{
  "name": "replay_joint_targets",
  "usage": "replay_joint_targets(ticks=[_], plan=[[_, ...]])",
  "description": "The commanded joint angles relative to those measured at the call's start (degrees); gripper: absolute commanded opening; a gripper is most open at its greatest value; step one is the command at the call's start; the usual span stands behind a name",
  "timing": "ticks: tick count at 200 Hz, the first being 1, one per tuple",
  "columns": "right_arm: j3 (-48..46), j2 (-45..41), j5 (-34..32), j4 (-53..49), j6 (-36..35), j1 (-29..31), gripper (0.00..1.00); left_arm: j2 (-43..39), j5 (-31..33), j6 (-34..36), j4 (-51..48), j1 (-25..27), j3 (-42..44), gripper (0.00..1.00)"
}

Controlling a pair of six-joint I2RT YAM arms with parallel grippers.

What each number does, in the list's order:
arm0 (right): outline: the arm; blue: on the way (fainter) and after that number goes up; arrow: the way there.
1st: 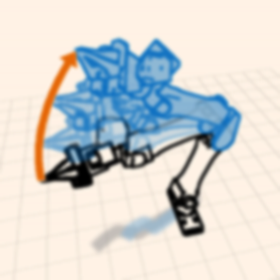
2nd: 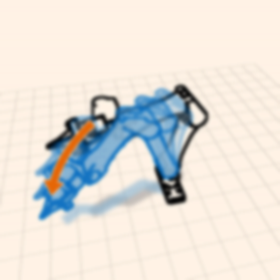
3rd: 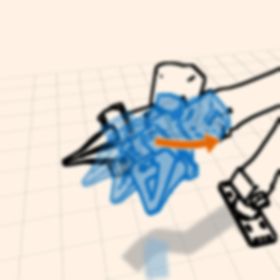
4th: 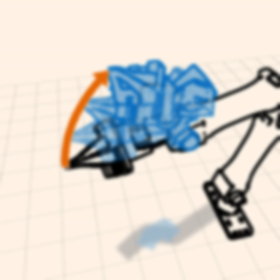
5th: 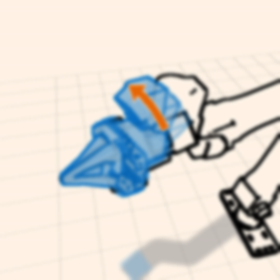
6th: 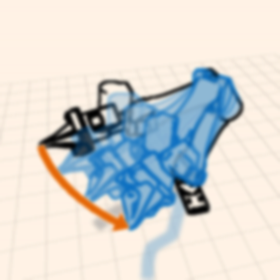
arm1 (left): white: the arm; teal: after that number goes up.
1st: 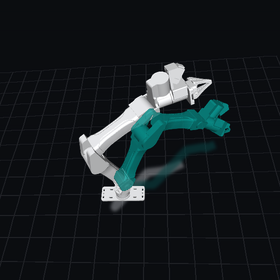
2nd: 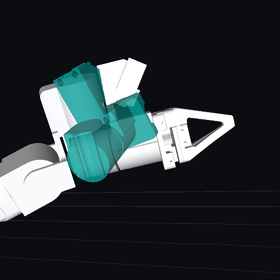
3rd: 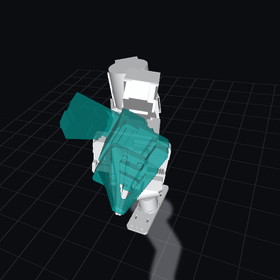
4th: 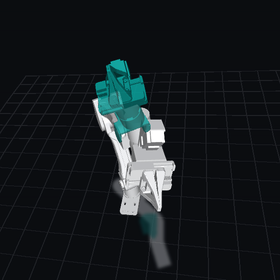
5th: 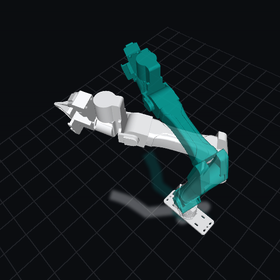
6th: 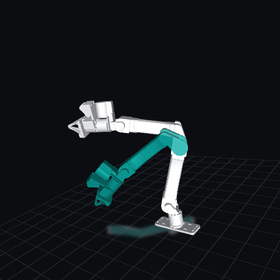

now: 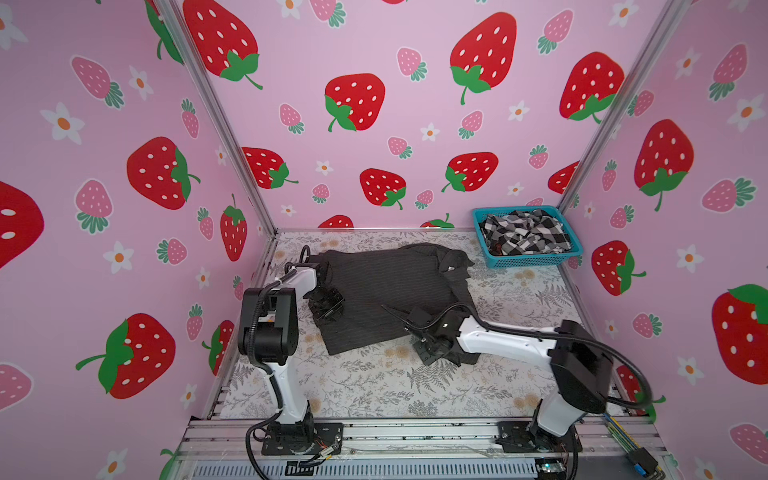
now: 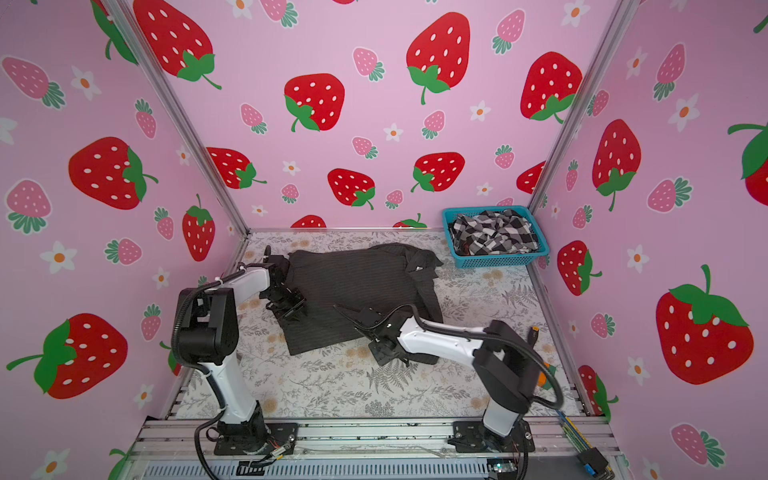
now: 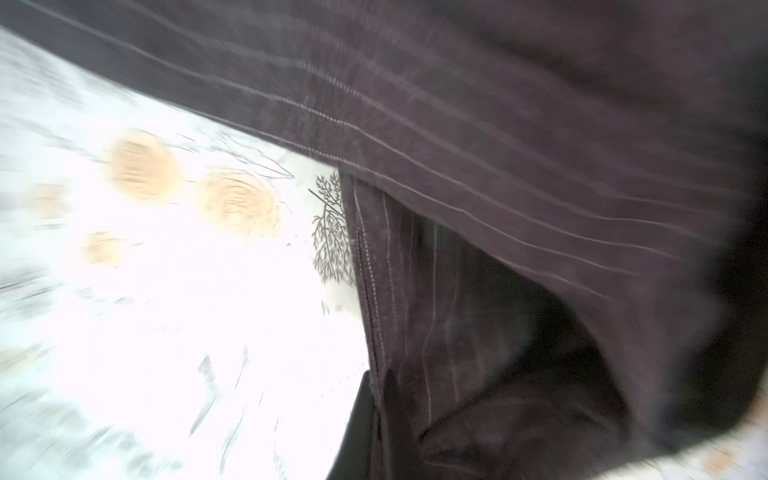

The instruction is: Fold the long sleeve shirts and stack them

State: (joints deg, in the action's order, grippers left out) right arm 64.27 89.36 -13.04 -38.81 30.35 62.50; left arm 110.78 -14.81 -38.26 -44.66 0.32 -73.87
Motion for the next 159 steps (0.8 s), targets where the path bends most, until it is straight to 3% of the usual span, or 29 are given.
replay_joint_targets(ticks=[1,24,43,62,80,87,100,107,125,144,159], plan=[[-1.47,-15.74,-5.49,-2.60,0.13,-7.81,0.00,1.95,2.92,0.83,-2.35,-0.29,-2.31,0.25],[-4.45,-26.94,1.09,0.01,-2.34,-22.72,0.00,2.80,3.56,1.01,-2.22,-0.32,-2.42,0.24],[-5.43,-29.64,6.92,3.19,-4.77,-29.70,0.00,3.58,4.38,1.51,-2.52,-0.32,-2.42,0.23],[-5.34,-29.07,7.49,4.48,-6.04,-34.24,0.00,3.91,5.13,2.03,-2.69,-0.48,-2.10,0.22],[-4.21,-25.73,3.64,2.31,-4.23,-40.17,0.00,3.76,5.68,2.31,-2.82,-1.01,-1.72,0.21],[-3.62,-23.85,4.41,1.66,-4.26,-42.24,0.09,3.53,5.56,2.40,-2.84,-1.10,-1.55,0.21],[-1.84,-20.14,0.71,-0.95,-4.16,-42.93,0.45,2.85,5.48,2.60,-3.27,-1.11,-1.59,0.21],[-1.27,-19.41,-0.84,-1.89,-4.31,-42.90,0.59,2.08,5.02,2.58,-3.41,-1.04,-1.54,0.22],[-1.42,-20.72,-3.16,-2.95,-4.07,-42.65,0.68,-0.94,4.69,2.75,-4.21,-0.59,-1.13,0.30],[-1.39,-21.42,-3.33,-6.22,-3.41,-41.47,0.78,-5.62,5.31,2.68,-5.95,0.26,0.02,0.47],[-2.74,-20.80,-3.01,-8.61,-2.00,-37.23,0.89,-10.38,5.70,2.49,-7.62,1.52,1.70,0.57]])
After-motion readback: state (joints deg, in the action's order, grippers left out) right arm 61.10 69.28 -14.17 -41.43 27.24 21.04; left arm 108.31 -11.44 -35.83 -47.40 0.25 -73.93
